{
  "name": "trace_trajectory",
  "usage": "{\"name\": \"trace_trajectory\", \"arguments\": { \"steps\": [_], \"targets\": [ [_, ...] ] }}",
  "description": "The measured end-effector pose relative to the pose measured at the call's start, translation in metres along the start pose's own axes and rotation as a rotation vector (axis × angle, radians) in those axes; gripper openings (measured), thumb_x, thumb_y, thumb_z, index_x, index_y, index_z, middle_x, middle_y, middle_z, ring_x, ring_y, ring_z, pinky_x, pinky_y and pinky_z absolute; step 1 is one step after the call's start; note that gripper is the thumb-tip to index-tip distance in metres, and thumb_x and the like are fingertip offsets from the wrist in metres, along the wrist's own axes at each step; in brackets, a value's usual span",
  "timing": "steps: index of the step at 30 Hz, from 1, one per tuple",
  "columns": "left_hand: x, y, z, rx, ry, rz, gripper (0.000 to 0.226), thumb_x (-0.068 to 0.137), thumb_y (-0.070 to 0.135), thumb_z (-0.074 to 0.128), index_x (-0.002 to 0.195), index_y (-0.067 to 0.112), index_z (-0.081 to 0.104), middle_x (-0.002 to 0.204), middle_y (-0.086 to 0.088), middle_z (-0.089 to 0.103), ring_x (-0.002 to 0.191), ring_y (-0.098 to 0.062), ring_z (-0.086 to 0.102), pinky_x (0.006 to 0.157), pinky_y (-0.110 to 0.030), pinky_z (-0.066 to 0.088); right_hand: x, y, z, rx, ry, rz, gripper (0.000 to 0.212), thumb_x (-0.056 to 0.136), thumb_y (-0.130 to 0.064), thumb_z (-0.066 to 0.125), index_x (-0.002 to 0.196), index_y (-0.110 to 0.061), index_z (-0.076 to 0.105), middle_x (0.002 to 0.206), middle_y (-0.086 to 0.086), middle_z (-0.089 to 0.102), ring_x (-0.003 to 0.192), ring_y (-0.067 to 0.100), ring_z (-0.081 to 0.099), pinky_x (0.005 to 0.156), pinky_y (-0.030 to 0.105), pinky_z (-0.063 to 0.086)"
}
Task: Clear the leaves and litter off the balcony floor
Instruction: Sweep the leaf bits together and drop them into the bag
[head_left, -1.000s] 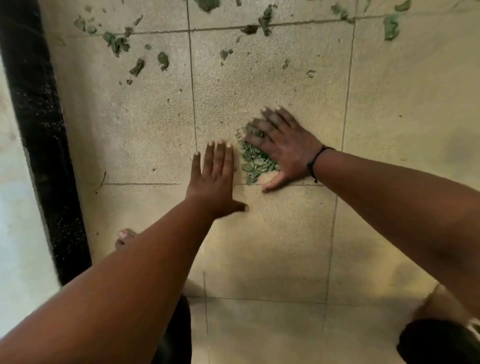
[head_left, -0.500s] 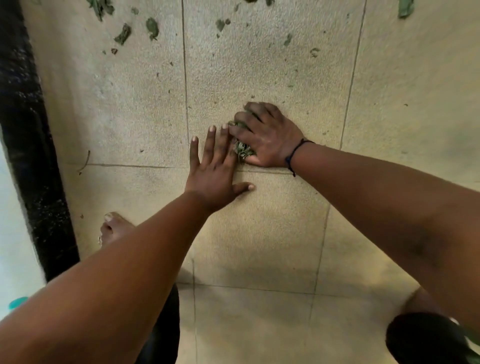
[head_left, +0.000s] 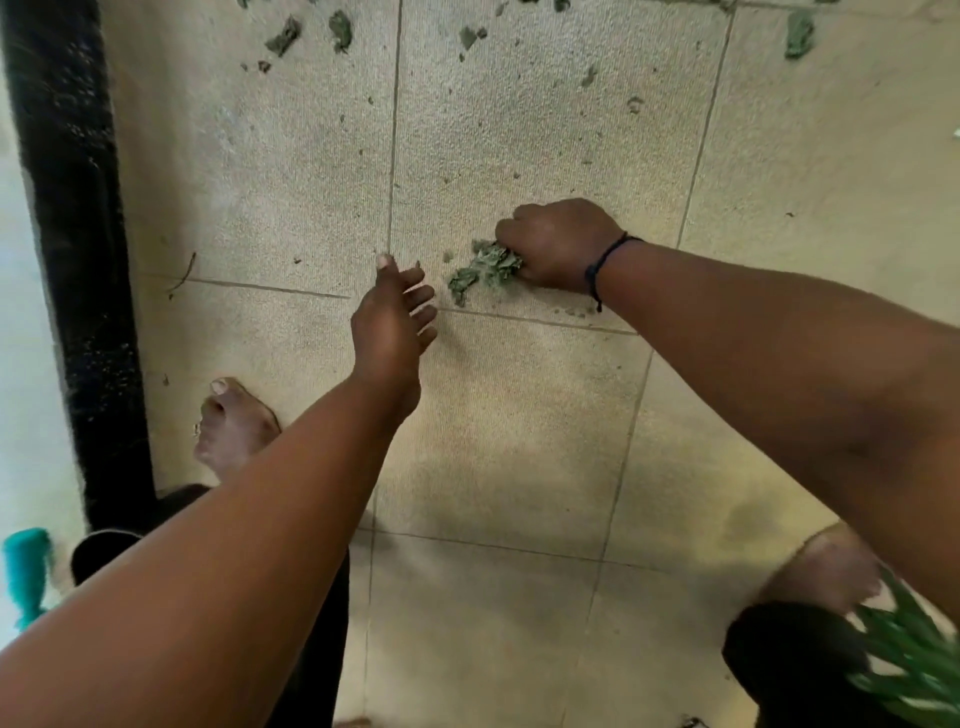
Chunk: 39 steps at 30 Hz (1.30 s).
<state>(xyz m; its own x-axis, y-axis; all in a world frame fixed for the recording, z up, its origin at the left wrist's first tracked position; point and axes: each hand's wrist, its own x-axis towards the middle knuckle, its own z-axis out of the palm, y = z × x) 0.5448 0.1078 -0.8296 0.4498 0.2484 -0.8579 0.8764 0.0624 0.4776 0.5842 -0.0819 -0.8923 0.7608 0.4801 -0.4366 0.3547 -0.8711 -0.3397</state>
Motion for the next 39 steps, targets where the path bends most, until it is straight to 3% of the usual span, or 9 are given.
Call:
{"name": "trace_trajectory", "arguments": {
  "steps": [3,7,13,16,18,23,32,36,39],
  "targets": [
    [-0.019,0.003,0.001,-0.18,-0.175,-0.203,0.054,0.098,0.066,0.032,0.112,0.024,0.064,0.119,-0.003,0.064,0.113,-0.023,0.059,0.089,-0.032,0.049,-0.036,-0.023,-0.027,0.171,0.075,0.122,0.03,0.099,-0.033,0.049,0.117,-0.009,0.053,0.111,0.013,0.06,0.097,0.031,0.057,0.066,0.031,0.031],
    [-0.059,-0.005,0.015,-0.364,-0.488,-0.444,0.055,0.097,0.065,0.036,0.119,0.023,0.064,0.124,-0.007,0.061,0.114,-0.031,0.058,0.095,-0.043,0.048,-0.091,-0.078,-0.057,0.528,0.347,0.137,0.027,0.093,-0.032,0.055,0.099,-0.007,0.061,0.09,0.01,0.064,0.078,0.019,0.053,0.066,0.027,0.032],
    [-0.109,-0.006,0.025,-0.626,-1.003,-0.442,0.034,0.087,0.035,0.065,0.115,0.016,0.073,0.13,-0.02,0.061,0.12,-0.042,0.058,0.109,-0.053,0.033,-0.119,-0.144,-0.085,0.574,0.699,0.142,0.02,0.077,-0.015,0.061,0.08,0.004,0.067,0.074,0.018,0.063,0.067,0.031,0.063,0.061,0.034,0.045],
    [-0.118,-0.006,0.023,-0.656,-0.941,-0.428,0.036,0.098,0.026,0.045,0.119,0.011,0.071,0.124,-0.018,0.065,0.12,-0.036,0.059,0.116,-0.047,0.024,-0.135,-0.146,-0.088,0.462,0.729,0.041,0.03,0.075,-0.024,0.054,0.084,0.0,0.07,0.078,0.016,0.063,0.072,0.031,0.059,0.067,0.036,0.048],
    [-0.121,-0.002,0.018,-0.675,-0.873,-0.425,0.046,0.103,0.027,0.031,0.115,0.008,0.071,0.122,-0.017,0.066,0.12,-0.033,0.059,0.115,-0.043,0.032,-0.144,-0.148,-0.092,0.472,0.752,0.053,0.036,0.072,-0.022,0.053,0.094,-0.001,0.072,0.091,0.015,0.066,0.086,0.031,0.057,0.079,0.037,0.044],
    [-0.13,0.015,0.014,-0.627,-0.929,-0.322,0.044,0.096,0.034,0.043,0.121,0.008,0.068,0.132,-0.017,0.061,0.128,-0.026,0.054,0.118,-0.04,0.026,-0.158,-0.142,-0.096,0.514,0.769,0.085,0.042,0.071,-0.012,0.055,0.109,-0.007,0.073,0.109,0.012,0.066,0.103,0.027,0.059,0.083,0.043,0.046],
    [-0.132,0.03,0.019,-0.643,-0.946,-0.292,0.038,0.095,0.027,0.045,0.122,0.007,0.062,0.126,-0.02,0.061,0.123,-0.029,0.053,0.112,-0.042,0.035,-0.16,-0.143,-0.11,0.605,0.769,0.047,0.034,0.063,-0.019,0.066,0.095,-0.013,0.077,0.108,0.011,0.062,0.104,0.031,0.058,0.085,0.05,0.04],
    [-0.144,0.035,0.017,-0.729,-0.979,-0.302,0.036,0.092,0.025,0.05,0.114,0.008,0.072,0.123,-0.016,0.065,0.126,-0.027,0.053,0.118,-0.043,0.029,-0.156,-0.156,-0.116,0.604,0.835,0.085,0.031,0.071,-0.037,0.071,0.09,-0.013,0.077,0.105,0.013,0.063,0.101,0.032,0.059,0.087,0.054,0.04],
    [-0.155,0.046,0.012,-0.756,-0.888,-0.23,0.033,0.091,0.022,0.05,0.106,0.007,0.076,0.117,-0.014,0.068,0.121,-0.027,0.058,0.114,-0.044,0.036,-0.149,-0.173,-0.133,0.603,0.932,0.165,0.022,0.08,-0.029,0.069,0.087,-0.009,0.077,0.1,0.014,0.065,0.096,0.032,0.062,0.086,0.053,0.043]
  ]
}}
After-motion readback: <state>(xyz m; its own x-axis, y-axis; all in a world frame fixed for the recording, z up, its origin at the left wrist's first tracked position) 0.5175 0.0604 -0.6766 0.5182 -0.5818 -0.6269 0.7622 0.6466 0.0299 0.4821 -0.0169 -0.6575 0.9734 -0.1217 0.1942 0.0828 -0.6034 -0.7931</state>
